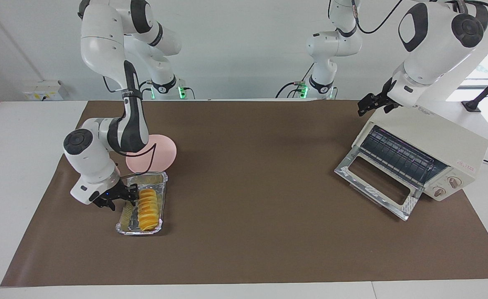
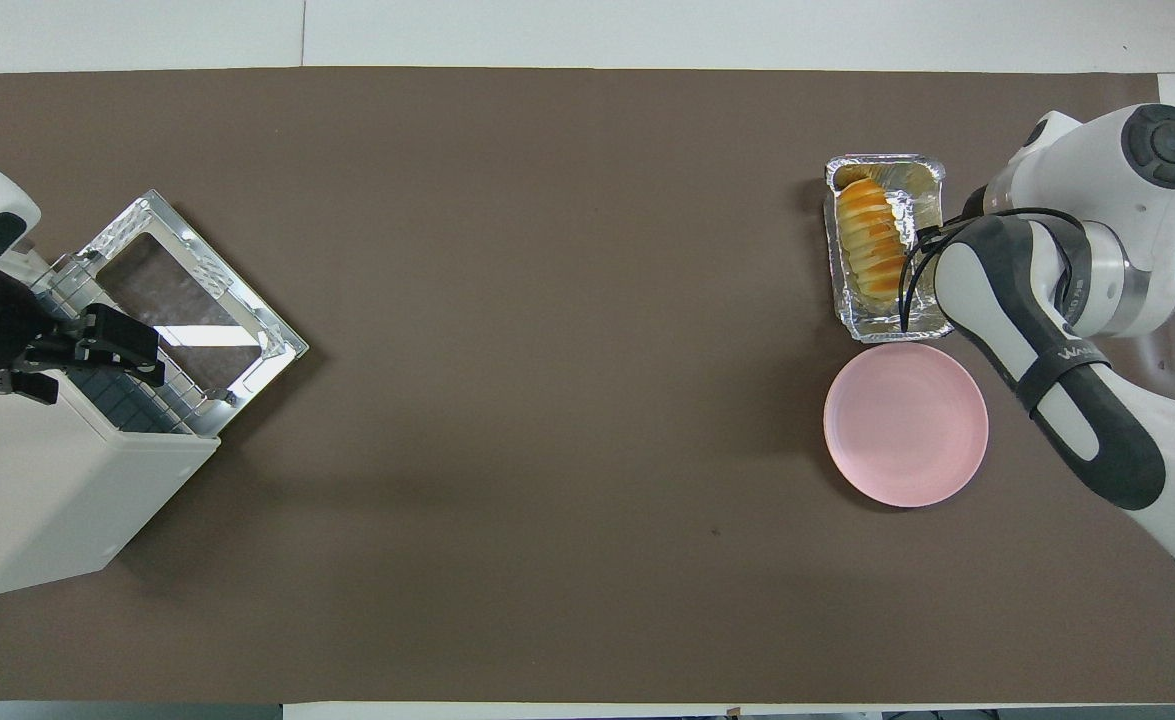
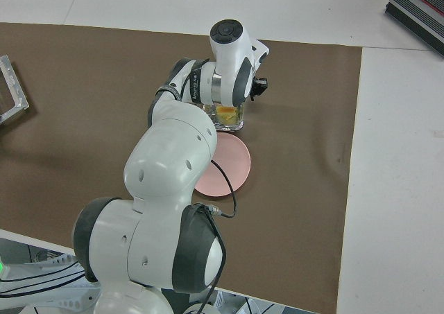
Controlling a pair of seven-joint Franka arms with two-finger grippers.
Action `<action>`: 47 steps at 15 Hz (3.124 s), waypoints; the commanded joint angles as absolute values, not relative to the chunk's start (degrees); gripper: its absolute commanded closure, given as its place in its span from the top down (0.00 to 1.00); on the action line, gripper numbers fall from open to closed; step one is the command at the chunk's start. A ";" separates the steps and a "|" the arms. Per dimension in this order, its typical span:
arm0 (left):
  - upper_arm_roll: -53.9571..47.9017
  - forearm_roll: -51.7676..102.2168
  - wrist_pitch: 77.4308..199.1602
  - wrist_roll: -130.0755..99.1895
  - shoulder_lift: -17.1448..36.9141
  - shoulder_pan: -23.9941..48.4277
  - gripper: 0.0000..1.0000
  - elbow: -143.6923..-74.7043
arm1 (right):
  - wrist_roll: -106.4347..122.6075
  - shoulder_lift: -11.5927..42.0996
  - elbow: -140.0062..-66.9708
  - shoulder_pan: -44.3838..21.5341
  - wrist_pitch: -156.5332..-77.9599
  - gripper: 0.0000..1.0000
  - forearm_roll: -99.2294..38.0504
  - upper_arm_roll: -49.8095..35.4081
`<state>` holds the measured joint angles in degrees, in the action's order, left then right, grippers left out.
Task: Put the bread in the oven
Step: 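Grasp the foil tray and slide it toward the table center, then release the foil tray and withdraw the right gripper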
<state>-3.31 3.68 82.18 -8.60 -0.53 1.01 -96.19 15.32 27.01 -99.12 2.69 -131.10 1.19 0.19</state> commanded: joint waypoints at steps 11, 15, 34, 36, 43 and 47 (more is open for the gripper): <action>-3.60 4.22 82.71 -8.35 -1.32 0.44 1.00 -96.68 | 10.47 23.13 -85.35 -1.30 -105.93 0.00 0.35 -1.23; -3.60 4.22 82.71 -8.35 -1.32 0.44 1.00 -96.68 | 0.12 21.88 -81.49 -7.90 -100.03 0.00 -2.98 -1.23; -3.60 4.22 82.71 -8.35 -1.32 0.44 1.00 -96.68 | -25.49 22.67 -102.04 -31.55 -133.41 0.00 -9.14 -1.23; -3.60 4.22 82.71 -8.26 -1.32 0.44 1.00 -96.68 | -25.40 22.59 -103.61 -31.55 -135.69 0.00 -9.14 -1.23; -3.60 4.22 82.71 -8.26 -1.32 0.44 1.00 -96.68 | -26.02 20.05 -102.66 -30.77 -128.08 1.00 -9.23 -0.71; -3.60 4.22 82.71 -8.26 -1.32 0.44 1.00 -96.68 | -20.25 13.46 -102.66 -21.21 -119.99 1.00 -9.14 -0.44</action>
<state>-3.31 3.68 82.18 -8.60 -0.53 1.01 -96.19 -25.05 17.86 -101.34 -26.74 -123.80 -7.99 0.10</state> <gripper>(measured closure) 0.000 0.009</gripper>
